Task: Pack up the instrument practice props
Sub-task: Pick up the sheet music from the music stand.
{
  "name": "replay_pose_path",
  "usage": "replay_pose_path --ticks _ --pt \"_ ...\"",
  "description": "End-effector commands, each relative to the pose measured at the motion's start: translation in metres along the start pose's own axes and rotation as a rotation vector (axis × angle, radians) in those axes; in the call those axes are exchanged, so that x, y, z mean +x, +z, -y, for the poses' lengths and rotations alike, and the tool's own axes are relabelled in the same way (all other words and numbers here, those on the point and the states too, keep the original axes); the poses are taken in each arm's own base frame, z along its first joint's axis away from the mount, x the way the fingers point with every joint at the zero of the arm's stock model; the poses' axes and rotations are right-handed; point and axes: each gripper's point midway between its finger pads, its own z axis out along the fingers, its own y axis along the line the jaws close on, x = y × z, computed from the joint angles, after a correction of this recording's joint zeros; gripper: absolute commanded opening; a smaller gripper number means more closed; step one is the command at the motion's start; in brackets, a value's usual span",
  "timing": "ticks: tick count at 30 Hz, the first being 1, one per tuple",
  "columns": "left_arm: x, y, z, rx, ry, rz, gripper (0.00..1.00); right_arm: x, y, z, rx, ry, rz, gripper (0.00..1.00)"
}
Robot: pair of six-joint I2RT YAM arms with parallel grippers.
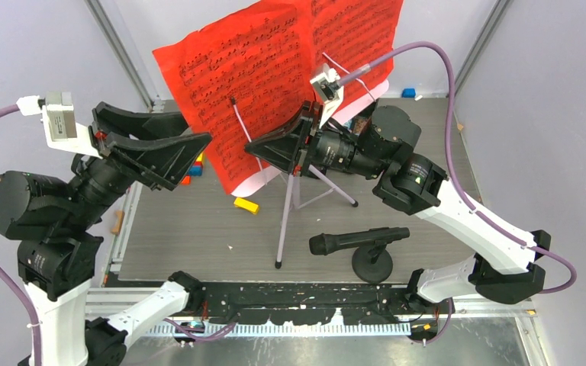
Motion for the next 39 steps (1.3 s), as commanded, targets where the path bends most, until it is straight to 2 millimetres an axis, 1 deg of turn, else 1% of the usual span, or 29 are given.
replay_pose_path --ticks 1,3,5,7,11,13,16,22,27,34,39 --pt "-0.018 -0.016 -0.005 -0.068 0.069 0.089 0.62 -0.02 -0.003 -0.009 -0.019 -0.026 0.076 0.15" --pt "-0.02 -0.025 -0.01 -0.113 0.098 0.103 0.61 -0.02 -0.003 -0.007 -0.011 -0.029 0.078 0.14" --pt "-0.019 -0.032 -0.012 -0.139 0.116 0.105 0.55 -0.02 -0.003 -0.006 -0.007 -0.032 0.079 0.14" --pt "-0.018 -0.035 -0.013 -0.151 0.125 0.099 0.51 -0.019 -0.001 -0.004 -0.001 -0.033 0.079 0.12" --pt "-0.017 -0.035 -0.011 -0.15 0.135 0.084 0.49 -0.018 0.003 0.0 0.01 -0.029 0.086 0.08" --pt "-0.019 -0.035 -0.008 -0.143 0.141 0.081 0.49 -0.018 0.005 0.0 0.01 -0.026 0.09 0.07" --pt "-0.02 -0.033 -0.002 -0.117 0.137 0.075 0.46 -0.017 0.008 0.001 0.009 -0.024 0.092 0.05" --pt "-0.022 -0.03 0.004 -0.085 0.104 0.095 0.34 -0.012 0.015 0.008 0.02 -0.025 0.091 0.04" --pt "-0.025 -0.029 0.007 -0.074 0.101 0.101 0.27 -0.014 0.025 0.012 0.022 -0.029 0.114 0.02" --pt "-0.026 -0.03 0.007 -0.077 0.096 0.105 0.24 -0.015 0.037 0.022 0.052 -0.058 0.139 0.0" --pt "-0.025 -0.029 0.004 -0.083 0.094 0.102 0.23 -0.018 0.044 0.036 0.102 -0.082 0.166 0.0"
